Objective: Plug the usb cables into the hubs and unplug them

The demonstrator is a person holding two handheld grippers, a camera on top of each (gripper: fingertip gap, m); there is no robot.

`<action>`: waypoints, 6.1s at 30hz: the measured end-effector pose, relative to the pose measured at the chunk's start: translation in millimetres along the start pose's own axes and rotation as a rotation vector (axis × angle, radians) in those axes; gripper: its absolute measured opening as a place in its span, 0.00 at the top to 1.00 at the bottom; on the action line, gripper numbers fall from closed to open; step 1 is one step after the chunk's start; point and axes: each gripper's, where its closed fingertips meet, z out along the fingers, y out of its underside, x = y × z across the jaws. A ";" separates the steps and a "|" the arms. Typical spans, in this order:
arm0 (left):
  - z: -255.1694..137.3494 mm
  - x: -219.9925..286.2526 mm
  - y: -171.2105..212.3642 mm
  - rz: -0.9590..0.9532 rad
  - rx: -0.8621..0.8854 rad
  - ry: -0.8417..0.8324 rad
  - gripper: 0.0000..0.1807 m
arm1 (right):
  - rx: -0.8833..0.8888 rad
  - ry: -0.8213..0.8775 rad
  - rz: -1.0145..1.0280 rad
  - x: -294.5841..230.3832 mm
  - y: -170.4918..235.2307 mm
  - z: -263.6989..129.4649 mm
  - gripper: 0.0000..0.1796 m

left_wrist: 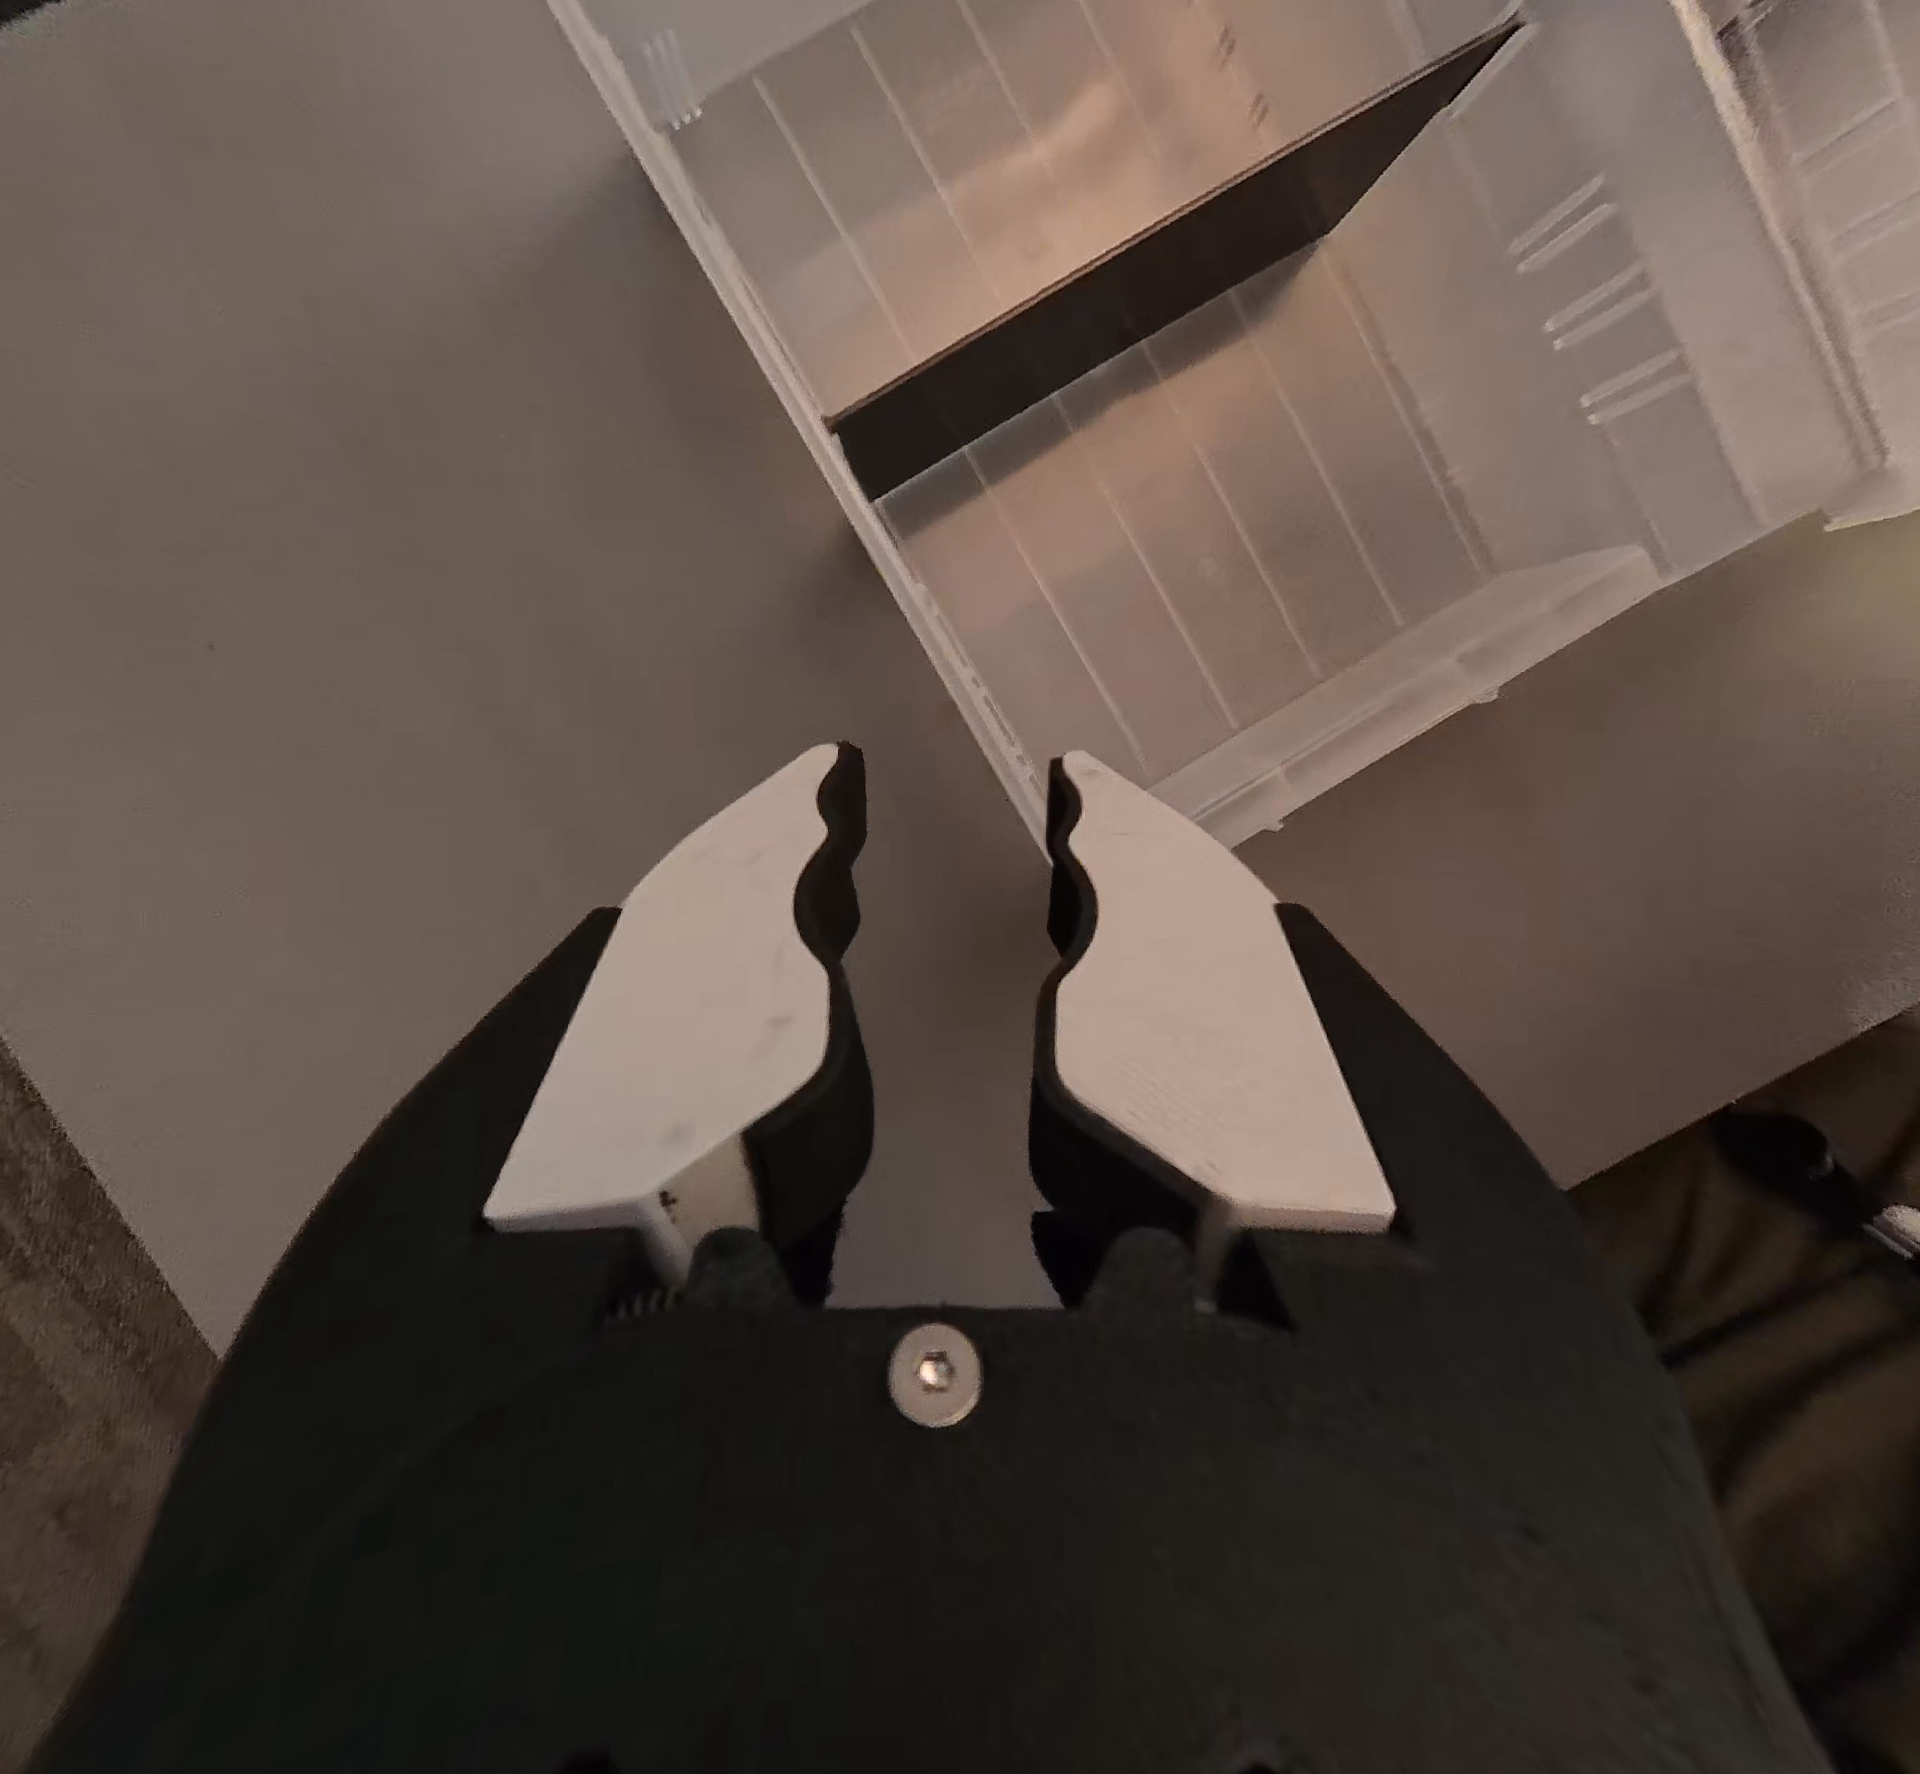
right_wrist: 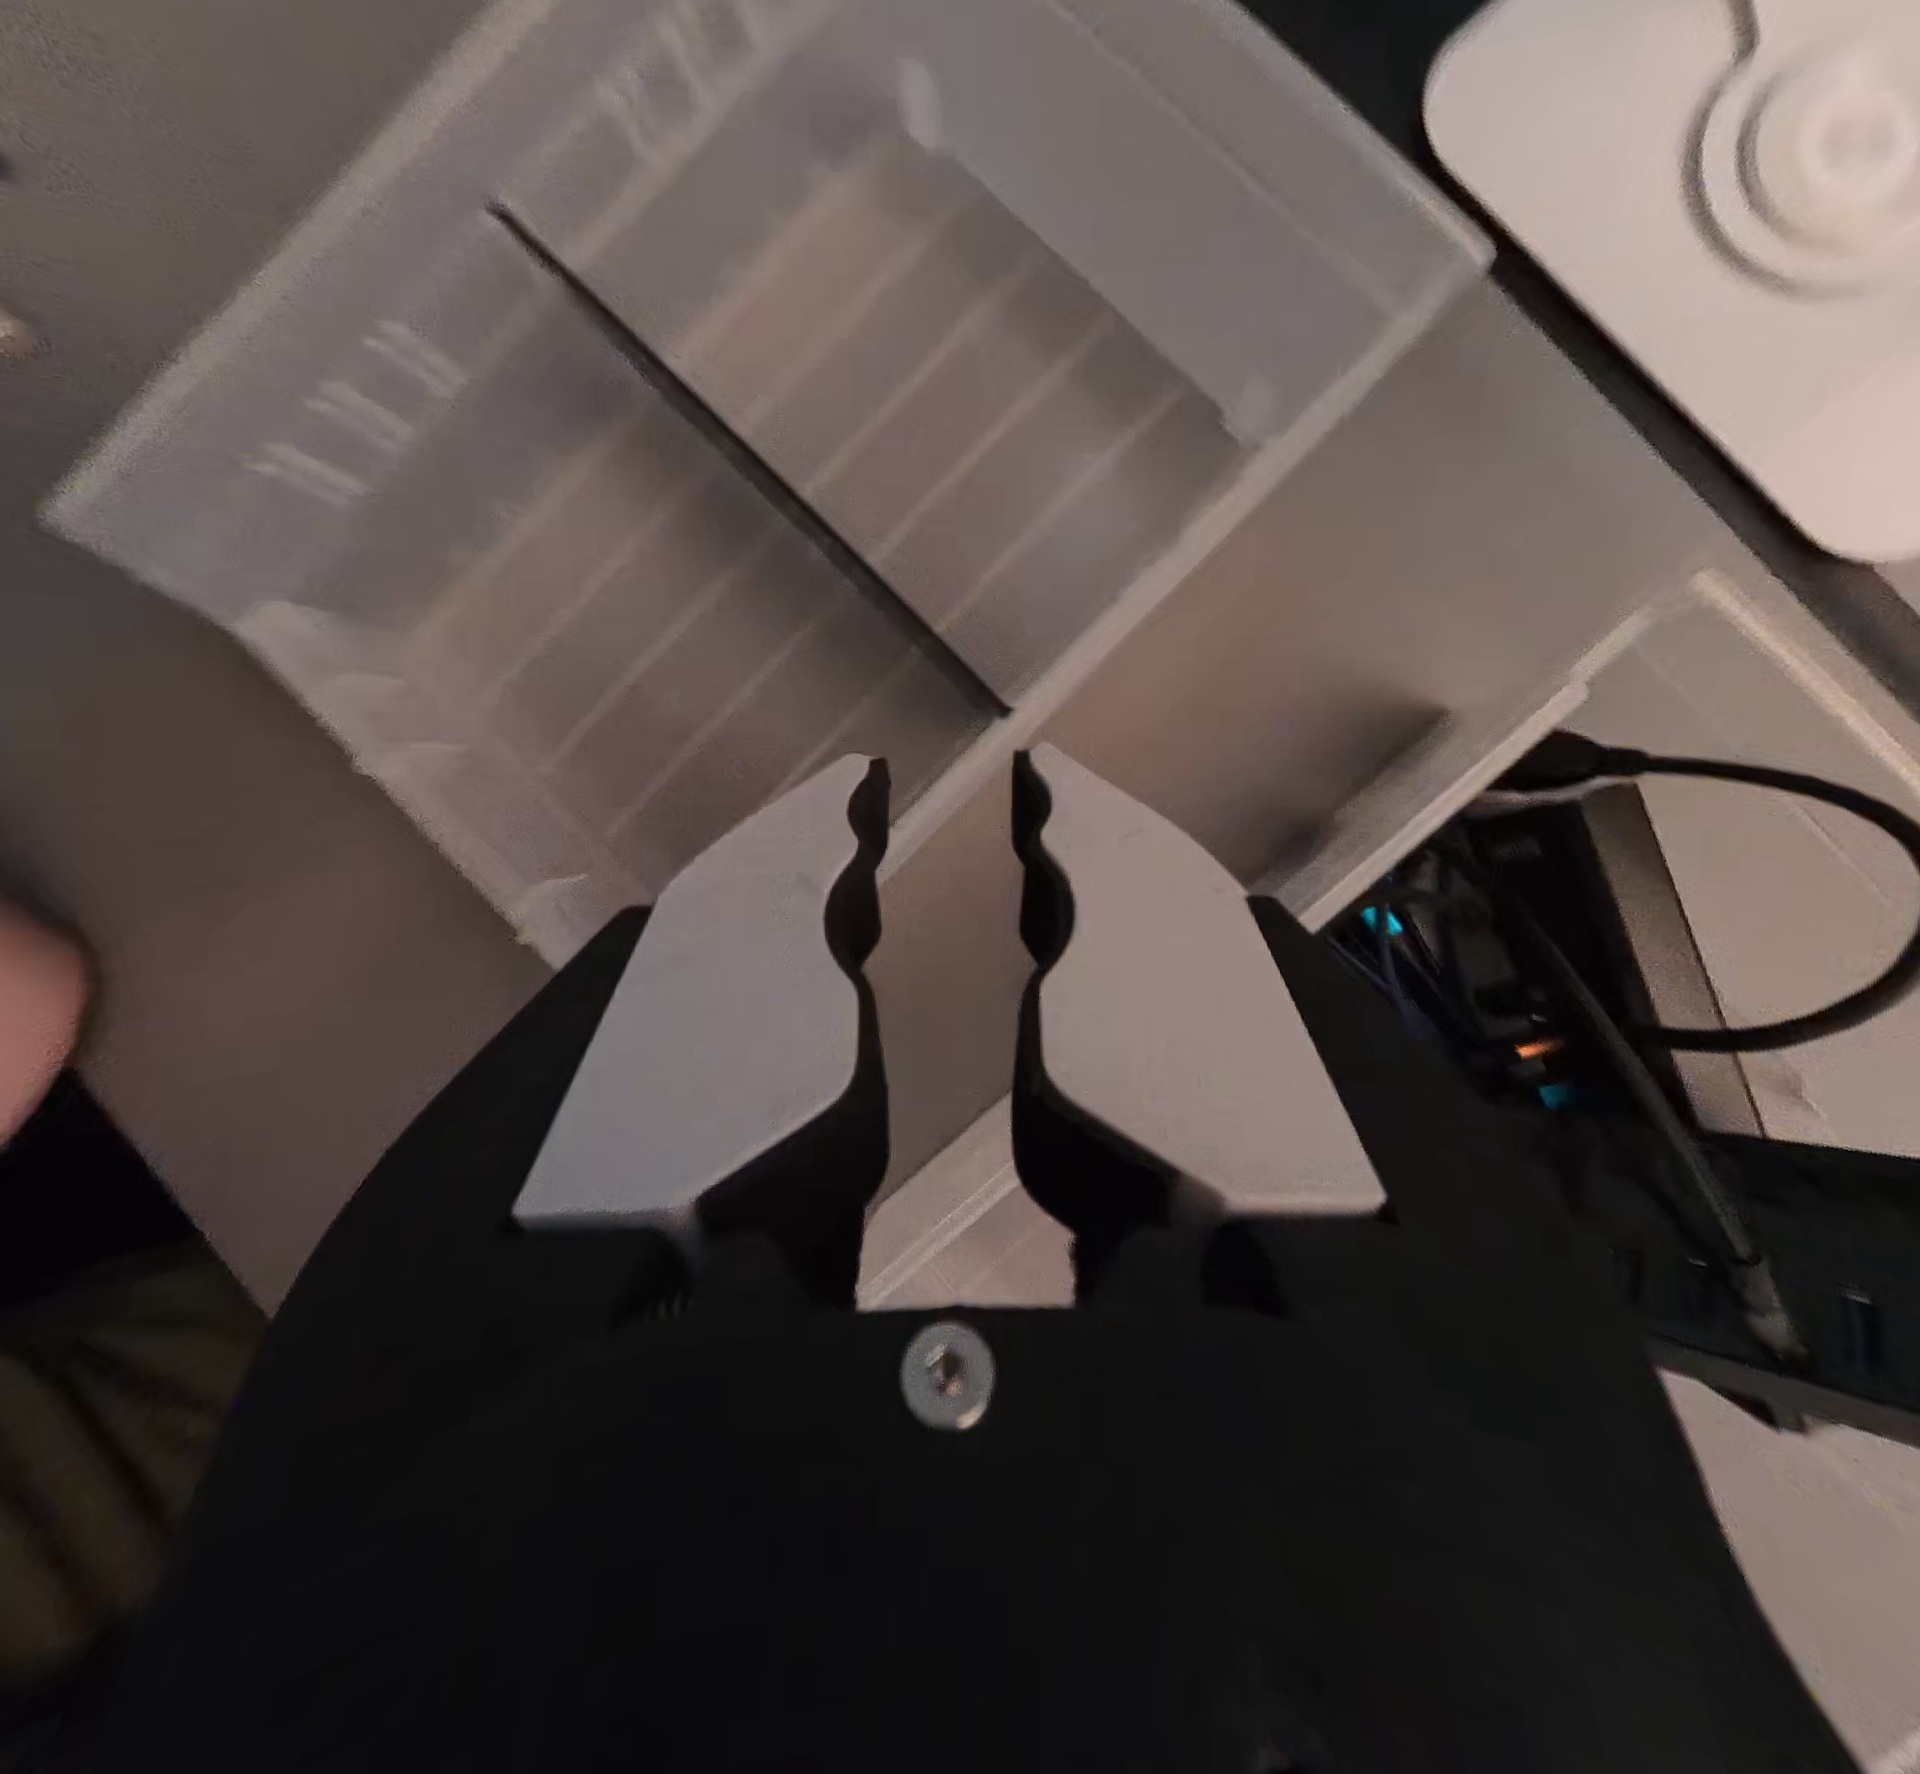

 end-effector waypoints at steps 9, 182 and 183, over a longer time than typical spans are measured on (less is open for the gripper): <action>-4.0 0.1 -5.2 -0.010 0.042 0.025 0.82 | -0.333 -0.034 0.289 -11.1 39.7 59.1 0.77; 19.5 -206.2 55.3 -0.773 0.312 -0.120 0.93 | -0.505 0.309 0.916 344.3 479.3 -204.8 0.92; 19.4 -206.3 55.2 -0.775 0.312 -0.121 0.93 | -0.503 0.321 0.906 346.0 479.5 -205.2 0.90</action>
